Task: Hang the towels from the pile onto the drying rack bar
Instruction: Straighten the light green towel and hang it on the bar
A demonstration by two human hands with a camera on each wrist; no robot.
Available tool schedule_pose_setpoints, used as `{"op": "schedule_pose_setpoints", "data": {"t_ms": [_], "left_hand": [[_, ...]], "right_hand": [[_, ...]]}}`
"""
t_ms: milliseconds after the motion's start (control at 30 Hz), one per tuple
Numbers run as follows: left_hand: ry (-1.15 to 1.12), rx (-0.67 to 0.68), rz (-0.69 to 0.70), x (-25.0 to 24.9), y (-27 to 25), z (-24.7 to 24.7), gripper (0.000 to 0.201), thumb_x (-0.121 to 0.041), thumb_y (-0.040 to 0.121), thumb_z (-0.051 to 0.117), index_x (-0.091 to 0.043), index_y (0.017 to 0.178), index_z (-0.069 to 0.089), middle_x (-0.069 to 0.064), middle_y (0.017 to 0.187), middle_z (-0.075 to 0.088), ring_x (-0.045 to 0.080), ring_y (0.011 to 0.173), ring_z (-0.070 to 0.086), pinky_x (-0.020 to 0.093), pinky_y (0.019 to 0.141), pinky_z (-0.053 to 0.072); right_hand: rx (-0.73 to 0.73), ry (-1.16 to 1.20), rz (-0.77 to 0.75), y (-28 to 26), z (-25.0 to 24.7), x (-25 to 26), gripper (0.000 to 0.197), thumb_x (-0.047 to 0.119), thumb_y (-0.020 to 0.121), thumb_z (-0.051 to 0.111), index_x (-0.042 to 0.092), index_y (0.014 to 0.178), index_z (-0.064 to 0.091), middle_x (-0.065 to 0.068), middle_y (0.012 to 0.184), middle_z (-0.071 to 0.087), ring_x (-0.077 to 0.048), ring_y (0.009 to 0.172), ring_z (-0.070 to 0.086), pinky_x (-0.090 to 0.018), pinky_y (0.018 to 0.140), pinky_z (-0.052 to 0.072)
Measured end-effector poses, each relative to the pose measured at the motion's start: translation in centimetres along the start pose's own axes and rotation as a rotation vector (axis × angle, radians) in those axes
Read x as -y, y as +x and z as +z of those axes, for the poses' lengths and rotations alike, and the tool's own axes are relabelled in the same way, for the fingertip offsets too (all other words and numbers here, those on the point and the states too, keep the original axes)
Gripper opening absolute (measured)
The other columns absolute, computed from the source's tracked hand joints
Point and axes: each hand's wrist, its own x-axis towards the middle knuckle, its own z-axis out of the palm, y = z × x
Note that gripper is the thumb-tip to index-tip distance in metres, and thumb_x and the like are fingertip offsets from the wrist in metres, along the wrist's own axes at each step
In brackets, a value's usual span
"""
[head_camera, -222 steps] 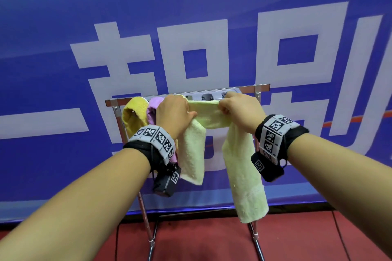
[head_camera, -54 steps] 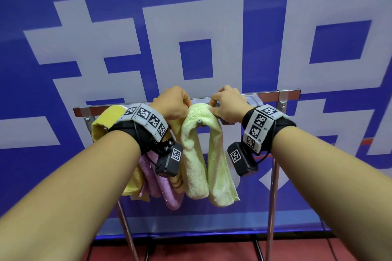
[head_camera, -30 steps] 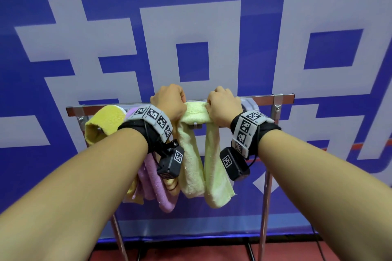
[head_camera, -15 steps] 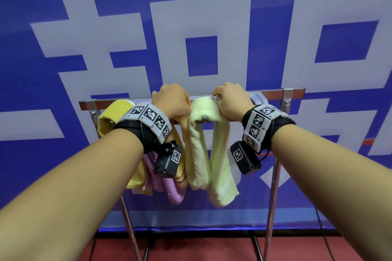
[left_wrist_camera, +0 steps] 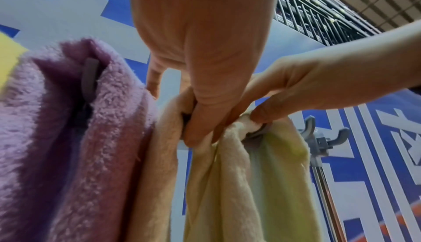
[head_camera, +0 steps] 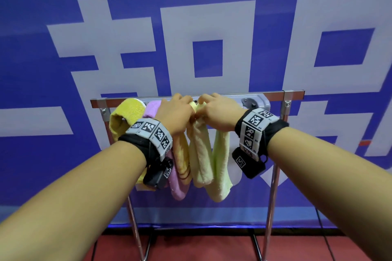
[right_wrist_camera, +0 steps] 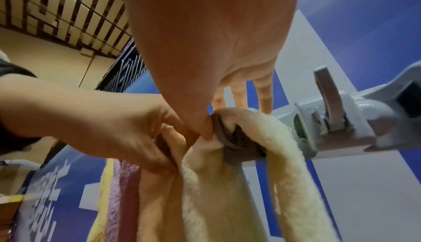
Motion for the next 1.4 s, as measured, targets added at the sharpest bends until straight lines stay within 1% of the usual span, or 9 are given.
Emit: {"op": "schedule_pose_setpoints", "data": {"t_ms": [200, 367, 533, 767, 900, 967, 1033, 1233, 1400], "left_hand": [[0.019, -0.056, 0.006, -0.5, 0.2, 0.1, 0.022, -0.02, 0.093, 0.058, -0.019, 0.111, 0.071, 0.0, 0.133, 0.048, 0.026, 0.119, 0.041, 0.035, 0.066, 0.04], [-0.028, -0.016, 0.029, -0.2, -0.2, -0.3, 0.024, -0.012, 0.089, 0.058, -0.018, 0.11, 0.066, 0.001, 0.133, 0.046, 0.025, 0.121, 0.042, 0.034, 0.071, 0.041], [-0.085, 0.068, 0.037, 0.2, 0.2, -1.1, 0.022, -0.007, 0.086, 0.053, -0.017, 0.101, 0.065, 0.004, 0.123, 0.049, 0.027, 0.111, 0.048, 0.043, 0.084, 0.05], [-0.169, 0.174, 0.048, 0.8, 0.6, -2.0, 0.024, -0.003, 0.083, 0.053, -0.021, 0.093, 0.064, 0.001, 0.134, 0.048, 0.026, 0.112, 0.052, 0.045, 0.092, 0.049], [-0.141, 0.176, 0.022, 0.9, 0.5, -2.0, 0.024, -0.006, 0.083, 0.051, -0.024, 0.093, 0.063, -0.003, 0.137, 0.046, 0.024, 0.116, 0.05, 0.046, 0.091, 0.05], [-0.113, 0.181, 0.02, 0.9, 0.3, -1.9, 0.031, -0.009, 0.085, 0.05, -0.024, 0.108, 0.065, -0.004, 0.139, 0.044, 0.024, 0.121, 0.048, 0.044, 0.091, 0.049], [-0.091, 0.194, 0.017, 0.8, 0.2, -2.0, 0.038, -0.011, 0.088, 0.049, -0.026, 0.121, 0.062, -0.005, 0.143, 0.041, 0.024, 0.125, 0.045, 0.042, 0.09, 0.048], [-0.067, 0.174, 0.006, 0.5, 0.1, -2.0, 0.04, -0.014, 0.092, 0.046, -0.025, 0.128, 0.061, -0.01, 0.149, 0.037, 0.021, 0.132, 0.042, 0.036, 0.08, 0.04], [-0.072, 0.133, -0.007, 0.5, 0.3, -1.2, 0.036, -0.018, 0.092, 0.045, -0.027, 0.123, 0.062, -0.009, 0.143, 0.043, 0.021, 0.129, 0.044, 0.041, 0.088, 0.047]], "right_hand": [[0.047, -0.163, -0.02, -0.3, 0.1, 0.5, 0.036, 0.037, 0.098, 0.044, 0.042, 0.132, 0.055, -0.004, 0.134, 0.037, -0.029, 0.122, 0.037, -0.04, 0.081, 0.046], [0.037, -0.29, 0.006, 0.0, 0.6, 1.5, 0.031, 0.035, 0.098, 0.043, 0.033, 0.12, 0.065, -0.001, 0.136, 0.038, -0.028, 0.124, 0.035, -0.033, 0.073, 0.033], [0.045, -0.363, 0.035, 0.1, 0.9, 1.6, 0.034, 0.026, 0.1, 0.039, 0.022, 0.122, 0.065, -0.001, 0.142, 0.034, -0.029, 0.129, 0.032, -0.033, 0.072, 0.032], [-0.03, -0.343, -0.014, 0.1, 1.5, 1.3, 0.033, 0.034, 0.097, 0.041, 0.042, 0.12, 0.063, -0.002, 0.131, 0.04, -0.032, 0.121, 0.038, -0.037, 0.074, 0.034], [-0.025, -0.429, -0.054, -0.2, 1.7, 1.6, 0.034, 0.032, 0.096, 0.041, 0.039, 0.121, 0.063, -0.007, 0.133, 0.04, -0.037, 0.125, 0.036, -0.051, 0.088, 0.038], [-0.044, -0.521, -0.106, -0.2, 1.8, 1.7, 0.034, 0.033, 0.097, 0.041, 0.037, 0.122, 0.065, -0.007, 0.143, 0.039, -0.037, 0.136, 0.029, -0.062, 0.108, 0.023], [-0.062, -0.567, -0.161, 0.0, 2.0, 1.8, 0.035, 0.034, 0.097, 0.042, 0.035, 0.121, 0.067, -0.006, 0.147, 0.039, -0.034, 0.138, 0.028, -0.063, 0.115, 0.009], [0.06, -0.723, -0.077, 0.8, 2.1, 2.6, 0.04, 0.04, 0.102, 0.034, 0.036, 0.135, 0.055, -0.004, 0.154, 0.029, -0.029, 0.14, 0.024, -0.062, 0.117, 0.004], [0.049, -0.675, -0.059, 1.1, 2.4, 2.6, 0.042, 0.036, 0.102, 0.03, 0.034, 0.135, 0.056, -0.004, 0.151, 0.032, -0.029, 0.136, 0.027, -0.061, 0.116, 0.007]]}}
